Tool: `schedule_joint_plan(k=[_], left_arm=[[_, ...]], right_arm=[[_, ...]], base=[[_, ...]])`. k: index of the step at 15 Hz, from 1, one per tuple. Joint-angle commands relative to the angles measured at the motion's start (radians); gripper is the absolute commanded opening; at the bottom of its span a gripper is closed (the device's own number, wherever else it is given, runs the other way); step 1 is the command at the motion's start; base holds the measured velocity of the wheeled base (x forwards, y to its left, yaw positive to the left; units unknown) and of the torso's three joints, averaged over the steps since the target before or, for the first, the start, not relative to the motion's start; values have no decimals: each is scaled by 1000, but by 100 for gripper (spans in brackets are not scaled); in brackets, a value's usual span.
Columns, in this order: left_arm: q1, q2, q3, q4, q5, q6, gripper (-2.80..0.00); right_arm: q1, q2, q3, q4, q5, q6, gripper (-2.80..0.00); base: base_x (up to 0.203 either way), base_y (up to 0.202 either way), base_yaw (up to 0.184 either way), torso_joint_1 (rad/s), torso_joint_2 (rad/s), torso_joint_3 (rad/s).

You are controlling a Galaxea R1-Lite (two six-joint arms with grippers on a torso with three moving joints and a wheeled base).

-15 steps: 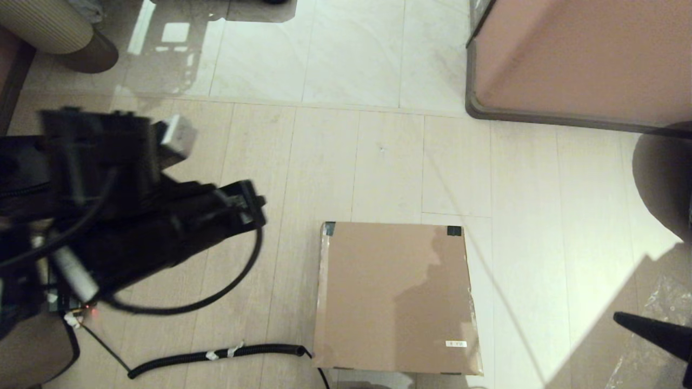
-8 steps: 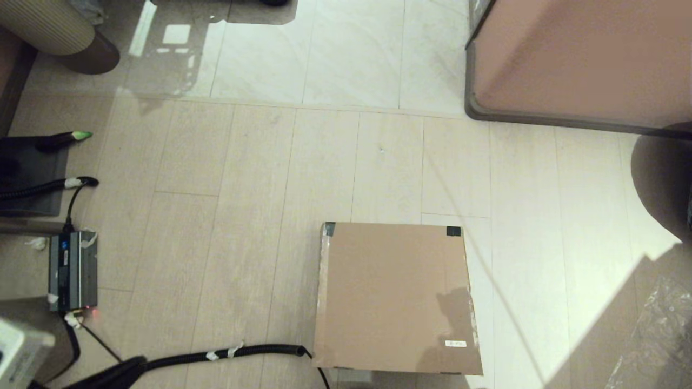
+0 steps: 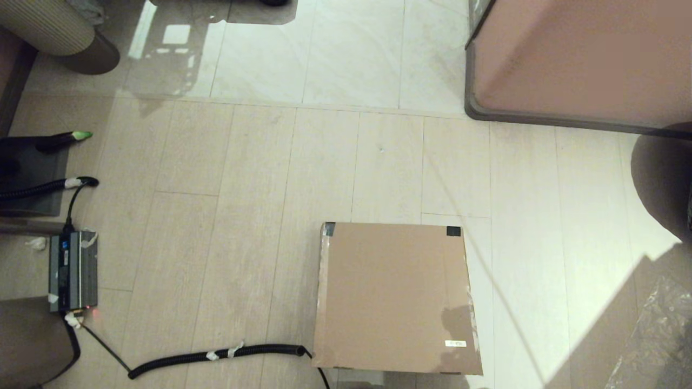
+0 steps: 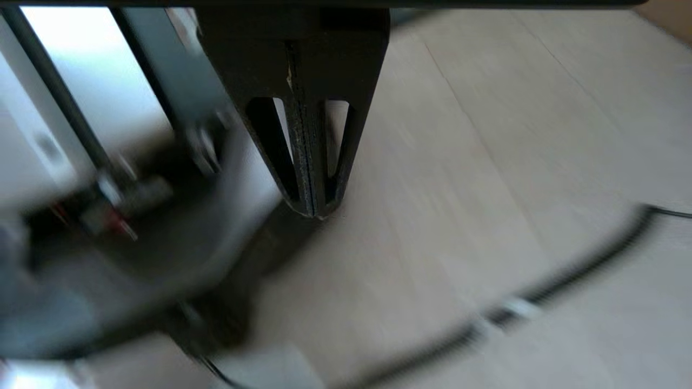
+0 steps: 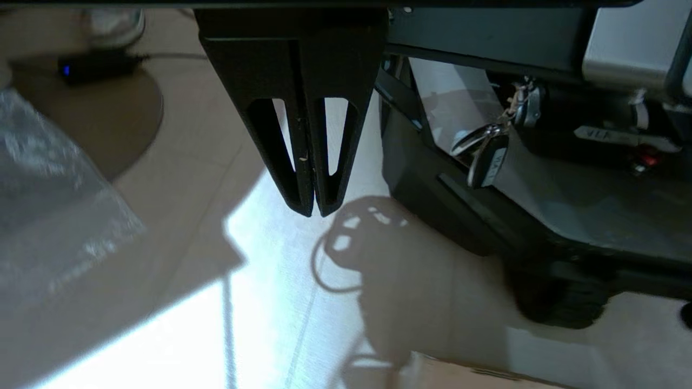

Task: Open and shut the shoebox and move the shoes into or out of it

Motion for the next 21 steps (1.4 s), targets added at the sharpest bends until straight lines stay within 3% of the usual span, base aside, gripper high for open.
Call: schedule_joint_plan(k=[1,3,5,8,10,12,13,14,16,19,21], left_arm=[[-21,-47,-22,76,-55,7,-280],[-42,-79,-22,76,-58,19,-280],[-35,-139,-19,95,-52,24,-280],[182,-125,-20,106,-50,35,-280],[263,-212,-20,112,-50,45,-280],[445,-270,-21,114,-55,73,-280],[521,-315,-19,112,-66,89,-280],[552,-343,-13,101,-102,110,-280],[554,-344,7,33,-116,166,-280],[548,-234,4,51,-118,152,-280],[523,-252,4,53,-117,147,-280]], right_arm=[[-67,21,-1,1,-3,2,-280],[-156,10,1,1,-4,6,-280],[-166,-42,1,0,-3,0,-280],[-142,-207,1,-1,3,-3,-280],[-130,-358,1,-2,1,3,-280],[-110,-488,0,-1,5,-8,-280],[-104,-532,0,0,9,-19,-280],[-101,-567,0,-1,10,-21,-280],[-97,-597,5,-14,3,7,-280],[-95,-594,-1,2,4,4,-280],[-95,-597,2,-3,2,12,-280]], base=[[0,0,0,0,0,0],[0,0,0,0,0,0],[0,0,0,0,0,0],[0,0,0,0,0,0],[0,0,0,0,0,0],[0,0,0,0,0,0],[0,0,0,0,0,0],[0,0,0,0,0,0],[0,0,0,0,0,0],[0,0,0,0,0,0],[0,0,0,0,0,0]])
